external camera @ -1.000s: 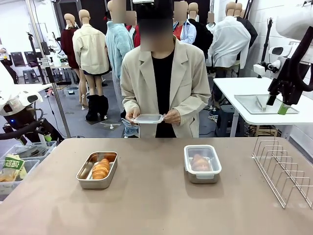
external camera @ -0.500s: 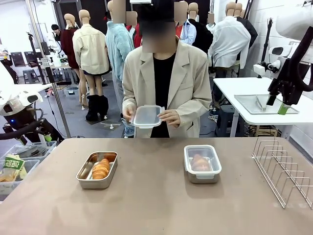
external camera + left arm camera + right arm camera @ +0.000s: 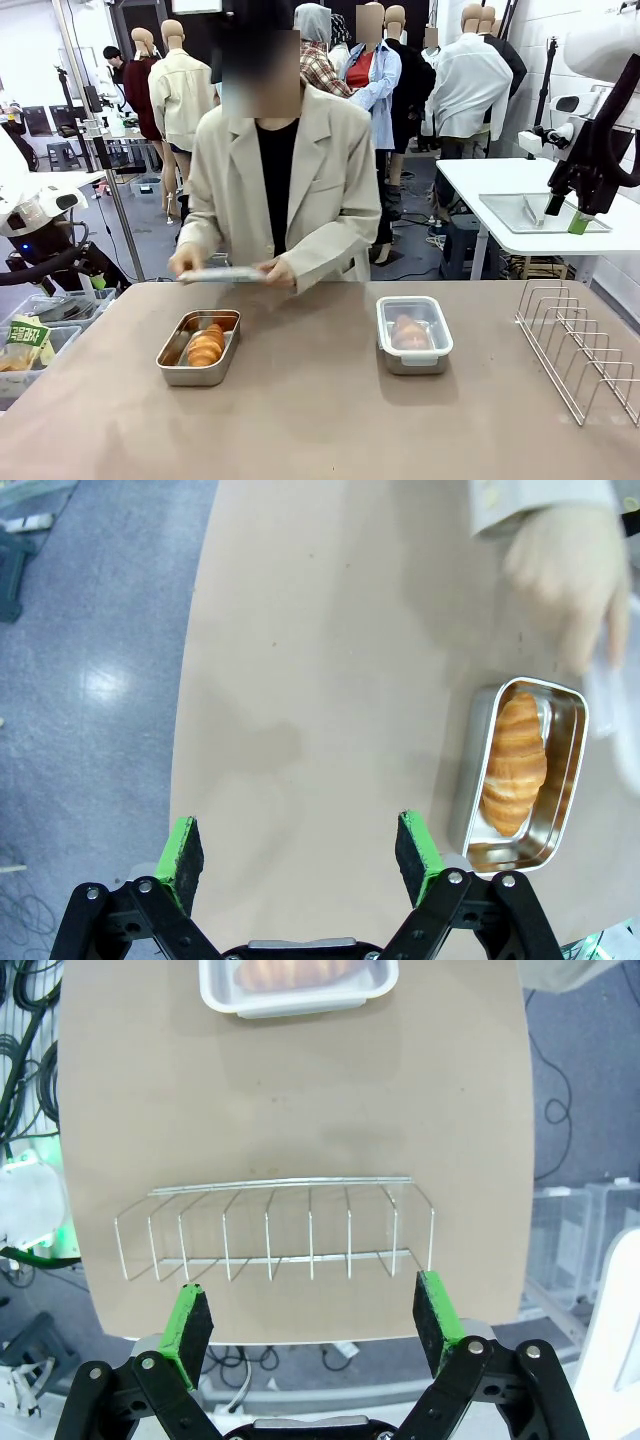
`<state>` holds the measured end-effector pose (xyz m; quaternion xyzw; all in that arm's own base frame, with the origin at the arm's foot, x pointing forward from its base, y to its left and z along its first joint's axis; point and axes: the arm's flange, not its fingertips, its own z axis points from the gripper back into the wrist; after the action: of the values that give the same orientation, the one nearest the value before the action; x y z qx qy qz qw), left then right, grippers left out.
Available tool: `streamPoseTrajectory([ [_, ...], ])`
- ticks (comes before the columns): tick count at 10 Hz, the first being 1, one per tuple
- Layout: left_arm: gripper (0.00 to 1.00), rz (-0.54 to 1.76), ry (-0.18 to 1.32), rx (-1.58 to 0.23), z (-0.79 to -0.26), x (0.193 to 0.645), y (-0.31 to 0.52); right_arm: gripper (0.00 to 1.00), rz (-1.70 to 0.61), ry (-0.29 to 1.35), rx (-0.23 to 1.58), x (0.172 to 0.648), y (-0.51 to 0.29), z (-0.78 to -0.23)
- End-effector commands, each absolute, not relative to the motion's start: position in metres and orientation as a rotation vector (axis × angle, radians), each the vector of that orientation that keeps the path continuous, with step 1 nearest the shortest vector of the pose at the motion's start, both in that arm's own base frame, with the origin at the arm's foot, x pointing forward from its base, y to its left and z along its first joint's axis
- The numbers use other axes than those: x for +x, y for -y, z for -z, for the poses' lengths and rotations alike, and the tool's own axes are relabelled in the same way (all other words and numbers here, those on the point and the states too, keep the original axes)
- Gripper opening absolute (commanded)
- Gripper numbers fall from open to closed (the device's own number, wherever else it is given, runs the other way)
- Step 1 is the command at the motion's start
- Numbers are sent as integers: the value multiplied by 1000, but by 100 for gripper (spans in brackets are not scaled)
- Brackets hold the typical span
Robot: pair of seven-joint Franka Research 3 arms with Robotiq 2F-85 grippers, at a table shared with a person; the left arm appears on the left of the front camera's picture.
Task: Place the bread in airtight containers.
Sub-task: Release when the human grabs the Airtight Container lid.
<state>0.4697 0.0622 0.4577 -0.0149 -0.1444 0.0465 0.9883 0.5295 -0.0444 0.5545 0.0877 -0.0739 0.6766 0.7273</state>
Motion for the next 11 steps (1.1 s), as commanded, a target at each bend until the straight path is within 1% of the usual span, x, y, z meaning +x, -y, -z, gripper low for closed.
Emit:
streamPoseTrajectory([
  [1, 100, -88, 290, -21, -459, 468, -64, 100, -1502, 153, 192, 528, 45, -554],
  [11, 100, -88, 290, -21, -459, 468, -64, 100, -1502, 153, 192, 528, 45, -554],
])
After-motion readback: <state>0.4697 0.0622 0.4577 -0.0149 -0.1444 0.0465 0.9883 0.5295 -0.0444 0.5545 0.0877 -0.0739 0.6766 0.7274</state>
